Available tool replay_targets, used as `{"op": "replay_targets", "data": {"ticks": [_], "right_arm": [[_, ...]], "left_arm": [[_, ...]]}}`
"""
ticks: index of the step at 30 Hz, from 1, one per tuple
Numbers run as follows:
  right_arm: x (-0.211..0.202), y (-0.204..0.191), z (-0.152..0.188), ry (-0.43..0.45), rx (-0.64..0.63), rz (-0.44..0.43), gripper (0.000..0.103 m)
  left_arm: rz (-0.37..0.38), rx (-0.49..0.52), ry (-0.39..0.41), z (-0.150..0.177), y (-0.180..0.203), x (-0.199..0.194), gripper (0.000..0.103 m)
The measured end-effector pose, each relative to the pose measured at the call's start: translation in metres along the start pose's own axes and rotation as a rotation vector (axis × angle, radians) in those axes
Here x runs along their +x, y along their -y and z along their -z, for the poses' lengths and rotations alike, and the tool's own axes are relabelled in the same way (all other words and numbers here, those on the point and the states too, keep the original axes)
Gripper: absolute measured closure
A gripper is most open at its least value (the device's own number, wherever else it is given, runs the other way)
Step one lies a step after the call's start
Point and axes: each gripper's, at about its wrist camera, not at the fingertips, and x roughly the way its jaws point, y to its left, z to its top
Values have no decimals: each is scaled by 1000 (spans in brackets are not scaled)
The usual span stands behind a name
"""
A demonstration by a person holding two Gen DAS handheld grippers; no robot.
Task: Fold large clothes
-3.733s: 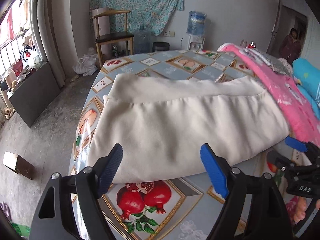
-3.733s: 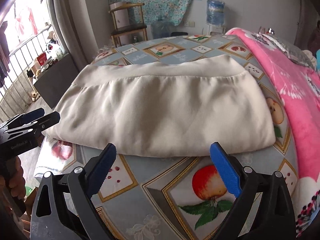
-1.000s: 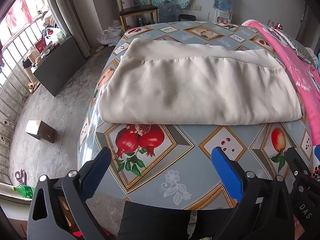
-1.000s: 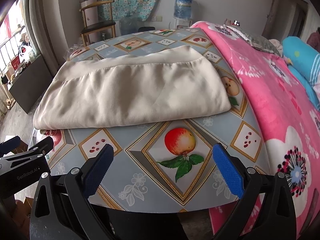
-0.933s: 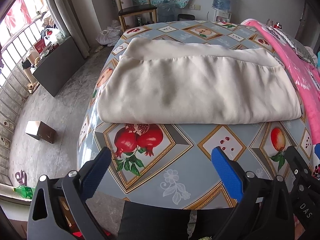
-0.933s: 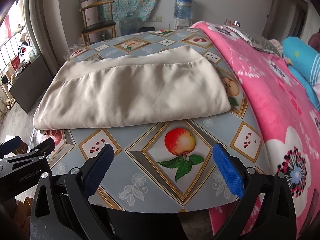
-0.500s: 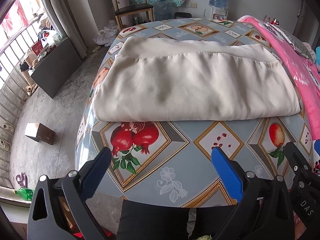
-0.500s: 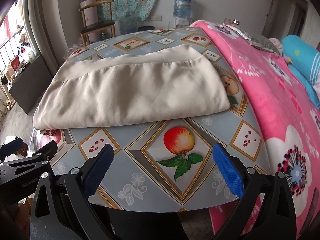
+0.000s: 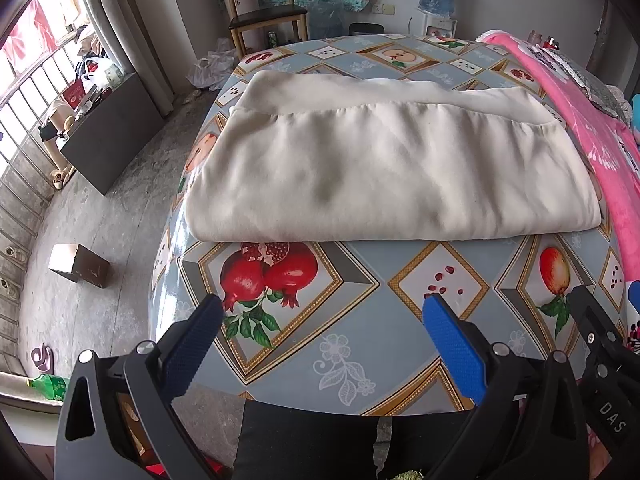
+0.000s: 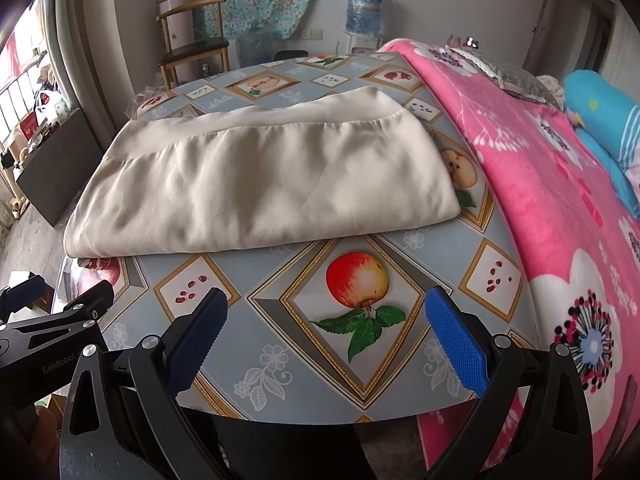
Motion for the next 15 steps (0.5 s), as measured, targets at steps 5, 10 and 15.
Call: {"op": "replay_targets", "data": {"ticks": [5, 10, 15], "right_arm": [[1, 0, 1, -2, 0, 2, 7], [1, 0, 1, -3, 0, 0, 7], [0, 0, 2, -1, 0, 1, 7]], "left_arm": [[1, -1, -1, 0, 0, 1, 5], [0, 0, 1, 0, 0, 1, 5], [0, 0, 1, 0, -1, 0, 5]]}}
